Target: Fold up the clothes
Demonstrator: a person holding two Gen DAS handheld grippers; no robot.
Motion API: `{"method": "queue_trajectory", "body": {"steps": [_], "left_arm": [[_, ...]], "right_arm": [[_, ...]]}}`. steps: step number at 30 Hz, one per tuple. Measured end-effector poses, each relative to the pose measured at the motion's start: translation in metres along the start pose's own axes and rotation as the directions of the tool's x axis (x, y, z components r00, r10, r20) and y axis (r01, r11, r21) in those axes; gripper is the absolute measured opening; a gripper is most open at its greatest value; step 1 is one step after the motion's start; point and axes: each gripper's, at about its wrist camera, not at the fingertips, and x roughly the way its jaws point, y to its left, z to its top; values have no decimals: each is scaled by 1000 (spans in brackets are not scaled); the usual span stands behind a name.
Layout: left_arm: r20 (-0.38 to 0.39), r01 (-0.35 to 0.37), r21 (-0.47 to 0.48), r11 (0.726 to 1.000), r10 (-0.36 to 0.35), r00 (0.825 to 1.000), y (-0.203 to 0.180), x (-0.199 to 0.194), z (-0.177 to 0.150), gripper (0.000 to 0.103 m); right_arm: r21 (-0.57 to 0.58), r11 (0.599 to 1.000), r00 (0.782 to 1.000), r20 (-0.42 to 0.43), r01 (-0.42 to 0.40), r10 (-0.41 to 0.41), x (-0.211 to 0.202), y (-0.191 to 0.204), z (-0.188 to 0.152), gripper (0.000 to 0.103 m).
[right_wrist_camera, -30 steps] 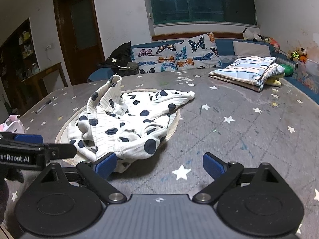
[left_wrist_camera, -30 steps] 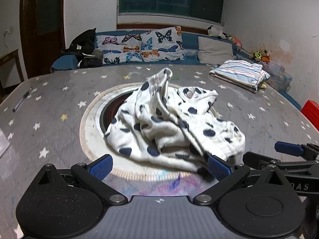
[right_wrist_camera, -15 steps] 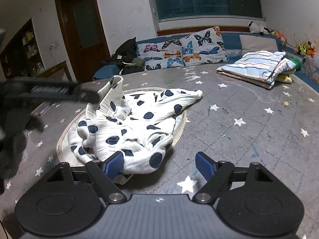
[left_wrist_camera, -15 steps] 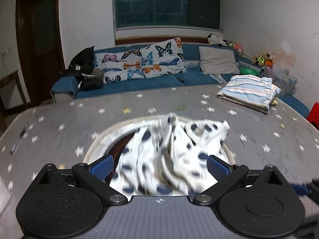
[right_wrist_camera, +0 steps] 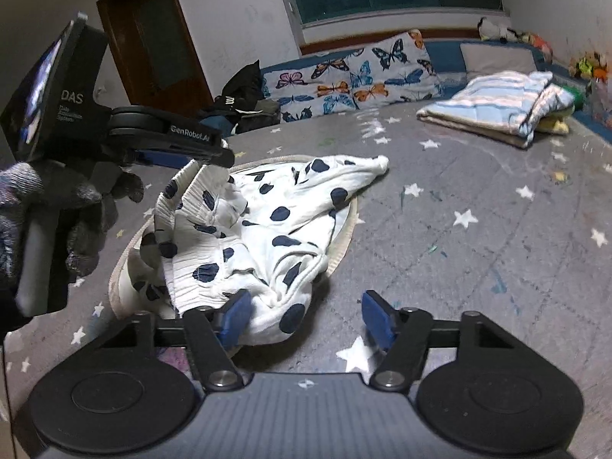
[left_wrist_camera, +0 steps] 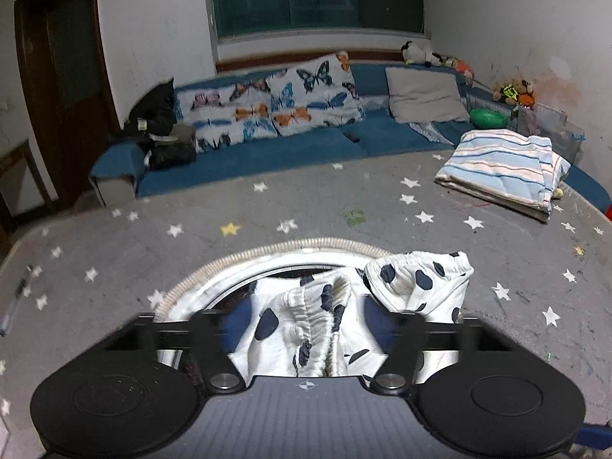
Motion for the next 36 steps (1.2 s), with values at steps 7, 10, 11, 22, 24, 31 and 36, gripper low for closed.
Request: {"method": "queue_trajectory", "body": {"steps": [7, 10, 11, 22, 24, 31, 36], "left_arm": [[25, 36, -65, 997, -34, 999, 23, -20, -12, 9], [49, 32, -108, 994, -27, 998, 35, -37, -19, 8], [57, 32, -121, 992, -26, 998, 41, -43, -22, 8], [138, 71, -219, 973, -41, 990, 73, -123, -58, 7], [151, 75, -220, 973, -41, 988, 76, -139, -66, 7], [148, 114, -229, 967, -81, 986, 87, -188, -104, 7], [80, 131, -241, 962, -115, 990, 88, -206, -139, 7]], "right_arm": [[19, 999, 999, -16, -45, 45, 3, -2, -1, 42], [18, 999, 999, -12, -49, 49, 2, 1, -2, 33], [22, 998, 999, -10, -52, 53, 1, 2, -2, 28], [18, 992, 992, 48, -122, 121, -22, 9, 4, 8], [12, 990, 988, 58, -144, 143, -31, 9, 6, 6], [-30, 972, 968, 81, -234, 236, -71, 11, 4, 5], [-87, 957, 959, 35, -276, 280, -92, 17, -7, 5]]}}
